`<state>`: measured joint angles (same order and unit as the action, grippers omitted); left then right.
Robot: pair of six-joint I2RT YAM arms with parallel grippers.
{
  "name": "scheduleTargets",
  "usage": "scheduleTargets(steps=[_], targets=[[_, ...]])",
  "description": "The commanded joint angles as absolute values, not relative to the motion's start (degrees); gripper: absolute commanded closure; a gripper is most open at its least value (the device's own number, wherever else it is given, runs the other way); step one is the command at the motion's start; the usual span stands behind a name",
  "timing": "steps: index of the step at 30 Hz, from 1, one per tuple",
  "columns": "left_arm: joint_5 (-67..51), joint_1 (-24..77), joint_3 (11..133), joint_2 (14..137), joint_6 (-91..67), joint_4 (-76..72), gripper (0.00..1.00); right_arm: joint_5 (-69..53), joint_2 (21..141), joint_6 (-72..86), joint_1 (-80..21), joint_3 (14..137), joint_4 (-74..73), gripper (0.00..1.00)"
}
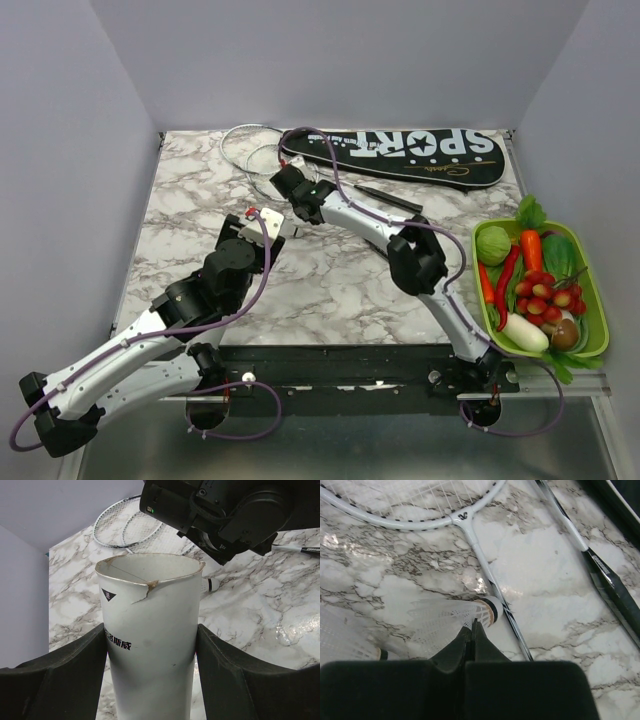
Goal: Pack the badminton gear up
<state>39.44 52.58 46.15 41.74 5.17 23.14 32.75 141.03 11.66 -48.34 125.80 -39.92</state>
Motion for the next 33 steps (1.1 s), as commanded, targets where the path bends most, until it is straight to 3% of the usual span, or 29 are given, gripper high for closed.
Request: scheduleTargets(steps=[1, 7, 15, 25, 33], targets=[[37.0, 52.4, 45.4, 41.5, 7.7, 18.4, 1.00, 37.2, 132.3, 12.4, -48.7, 121.2, -41.1, 0.99], [29.2, 52.5, 43.6, 41.2, 11.2, 13.6, 1.00, 37.0, 119.3, 15.2, -48.4, 109.9, -42.5, 0.99], [10.1, 52.6, 43.4, 44.5, 11.5, 7.9, 1.00, 23.2, 96.4, 19.0, -44.1, 95.6, -46.3, 0.99], [-9.8, 52.5, 42.4, 50.5, 9.3, 0.3, 1.00, -4.3, 80.8, 15.6, -38.1, 97.2, -57.0, 0.99], [-16.1, 52.5, 43.9, 54.2, 3.3, -6.9, 1.00, -24.7, 75.3, 13.7, -37.1, 98.6, -64.0, 0.99]])
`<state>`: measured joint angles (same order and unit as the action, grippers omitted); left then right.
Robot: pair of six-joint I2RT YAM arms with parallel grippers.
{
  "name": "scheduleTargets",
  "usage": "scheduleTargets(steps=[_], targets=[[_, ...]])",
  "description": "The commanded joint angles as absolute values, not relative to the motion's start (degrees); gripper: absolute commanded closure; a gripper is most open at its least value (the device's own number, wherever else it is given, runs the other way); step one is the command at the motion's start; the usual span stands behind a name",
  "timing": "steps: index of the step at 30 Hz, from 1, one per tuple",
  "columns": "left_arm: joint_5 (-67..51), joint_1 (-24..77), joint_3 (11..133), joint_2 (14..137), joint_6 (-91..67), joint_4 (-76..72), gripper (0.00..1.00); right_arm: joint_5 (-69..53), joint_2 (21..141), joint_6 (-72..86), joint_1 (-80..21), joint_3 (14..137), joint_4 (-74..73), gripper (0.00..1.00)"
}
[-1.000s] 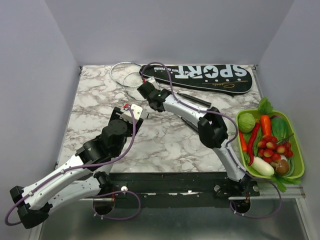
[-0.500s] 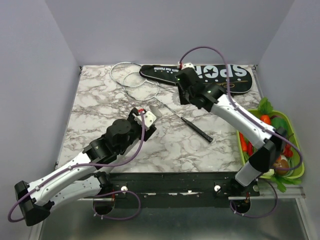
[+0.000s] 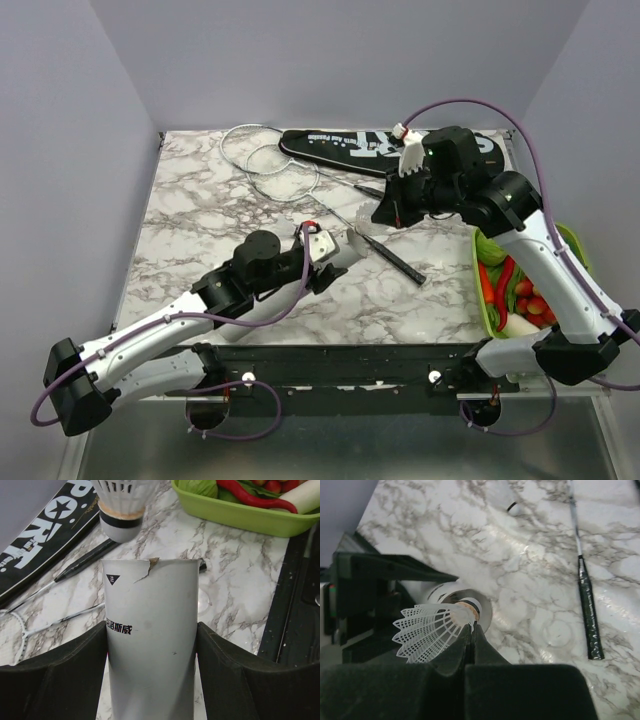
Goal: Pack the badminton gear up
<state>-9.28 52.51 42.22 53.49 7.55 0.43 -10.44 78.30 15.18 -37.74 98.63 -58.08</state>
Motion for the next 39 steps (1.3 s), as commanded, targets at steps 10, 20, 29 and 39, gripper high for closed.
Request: scheduleTargets(steps=[10, 20, 29, 39], targets=[[-20.6, 52.6, 44.2, 53.9, -2.0, -11.4, 1.00, -32.3, 70.1, 14.1, -37.0, 97.2, -65.6, 0.99], [-22.6, 52.5, 45.1, 52.0, -3.5, -11.6, 1.00, -30.3, 68.4, 15.7, -37.0, 95.5, -64.1, 0.99], [-23.2, 52.5, 44.1, 47.8, -4.1, -10.1, 1.00, -30.1, 68.4, 17.8, -36.4, 94.1, -62.0, 0.99], [-22.6, 52.6, 42.9, 46.8, -4.7, -11.3, 1.00, -36.6, 72.0, 19.7, -36.4, 92.6, -59.5, 0.99]])
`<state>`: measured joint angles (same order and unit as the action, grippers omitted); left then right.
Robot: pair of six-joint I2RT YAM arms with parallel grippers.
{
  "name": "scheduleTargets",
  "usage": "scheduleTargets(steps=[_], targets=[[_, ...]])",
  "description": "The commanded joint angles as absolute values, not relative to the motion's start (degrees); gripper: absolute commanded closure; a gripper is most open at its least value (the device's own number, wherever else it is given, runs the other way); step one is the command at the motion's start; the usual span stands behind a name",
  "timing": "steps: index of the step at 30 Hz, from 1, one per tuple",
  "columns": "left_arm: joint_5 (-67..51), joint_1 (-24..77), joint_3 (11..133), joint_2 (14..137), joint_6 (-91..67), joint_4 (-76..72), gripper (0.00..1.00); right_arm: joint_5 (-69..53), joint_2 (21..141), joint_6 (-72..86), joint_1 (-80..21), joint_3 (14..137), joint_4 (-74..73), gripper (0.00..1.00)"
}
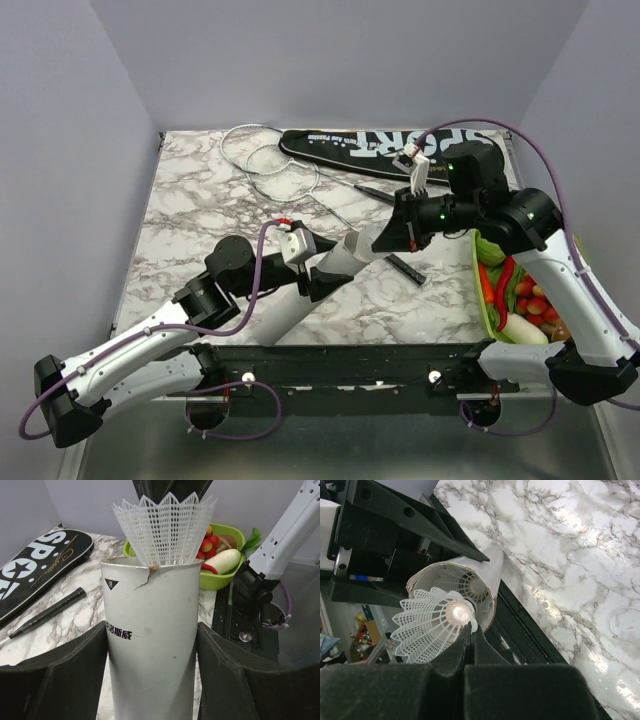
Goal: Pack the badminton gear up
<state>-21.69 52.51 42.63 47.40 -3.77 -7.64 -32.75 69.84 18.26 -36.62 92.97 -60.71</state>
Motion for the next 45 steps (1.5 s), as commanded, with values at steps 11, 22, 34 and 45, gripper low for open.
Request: scheduleTargets(steps=[11, 22, 34, 45], targets=[[-21.5, 52.5, 42.4, 48.1, -5.1, -12.6, 1.00, -30.5, 78.7, 17.9, -40.9, 97.8, -63.5, 0.99], [-17.5, 52.5, 43.1, 48.6, -2.6, -11.5, 1.00, -29.8, 82.2, 14.4, -45.1, 96.1, -66.8, 0.99], [-13.6, 52.6, 42.1, 46.5, -0.9, -7.5, 1.00, -22.9, 85.0, 13.5, -45.3, 109.3, -72.2, 0.51], [2.0, 52.4, 39.0, 41.1, 5.7, 3.2, 1.00, 2.0, 87.5, 20.3, -44.9, 116.3, -70.1, 0.36]])
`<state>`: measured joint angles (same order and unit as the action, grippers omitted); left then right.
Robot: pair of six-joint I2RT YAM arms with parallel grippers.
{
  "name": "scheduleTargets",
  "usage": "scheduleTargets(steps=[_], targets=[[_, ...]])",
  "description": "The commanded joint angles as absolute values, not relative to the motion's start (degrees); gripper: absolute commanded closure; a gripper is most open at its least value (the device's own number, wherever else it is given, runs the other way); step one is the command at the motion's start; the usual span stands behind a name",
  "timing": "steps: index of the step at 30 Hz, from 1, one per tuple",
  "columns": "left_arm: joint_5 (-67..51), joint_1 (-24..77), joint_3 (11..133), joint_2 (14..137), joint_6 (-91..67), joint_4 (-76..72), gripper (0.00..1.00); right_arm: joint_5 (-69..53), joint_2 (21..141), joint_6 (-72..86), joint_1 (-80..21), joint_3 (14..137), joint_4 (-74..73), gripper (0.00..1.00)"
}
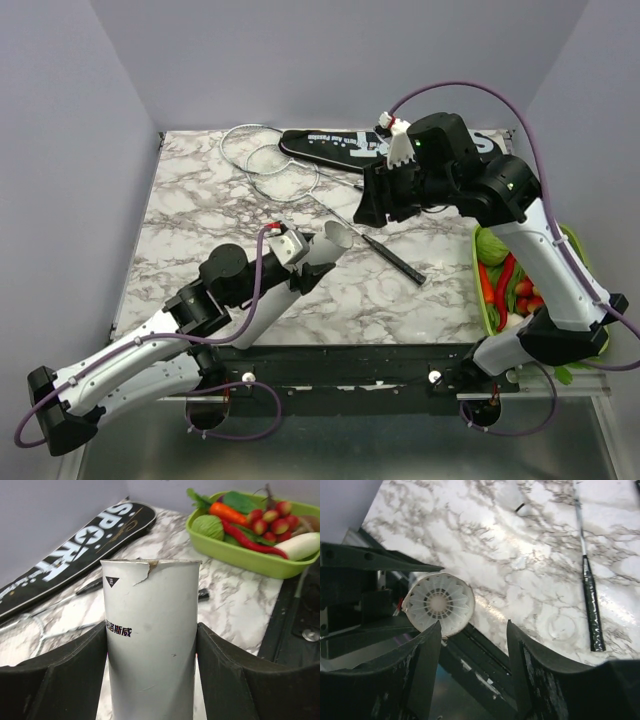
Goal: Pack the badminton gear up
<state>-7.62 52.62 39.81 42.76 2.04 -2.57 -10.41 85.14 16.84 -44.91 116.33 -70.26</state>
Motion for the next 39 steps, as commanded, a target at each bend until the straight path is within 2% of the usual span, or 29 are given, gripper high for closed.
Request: scheduleTargets(steps=[1, 6, 9, 13, 20, 29, 39], targets=[[3.8, 52.4, 38.9, 41.0, 6.1, 4.0, 1.00, 3.2, 88.4, 20.9, -44.9, 115.9, -69.2, 0.35], [16.0, 52.4, 39.1, 38.9, 8.1, 7.2, 1.00, 12.0, 95.2, 24.0, -44.6, 114.2, -63.9, 0.34], [21.3, 52.4, 39.2, 37.3, 8.8, 8.1, 1.00, 13.4, 99.8, 26.5, -44.6, 112.2, -59.4, 0.34], [30.3, 52.4, 39.0, 35.1, 9.4, 9.0, 1.00, 9.9, 104.8, 27.5, -44.6, 107.6, -52.2, 0.34], [38.4, 52.5, 38.4, 31.3, 9.8, 9.4, 1.00, -3.2, 115.4, 27.7, -44.6, 109.1, -40.6, 0.34], [38.6, 52.5, 39.0, 28.7, 7.8, 12.9, 1.00, -6.8, 131.2, 28.8, -44.6, 120.1, -35.6, 0.28], [37.6, 52.4, 39.3, 27.7, 5.4, 15.8, 1.00, -1.7, 136.6, 30.1, -46.1, 123.0, -30.5, 0.28]])
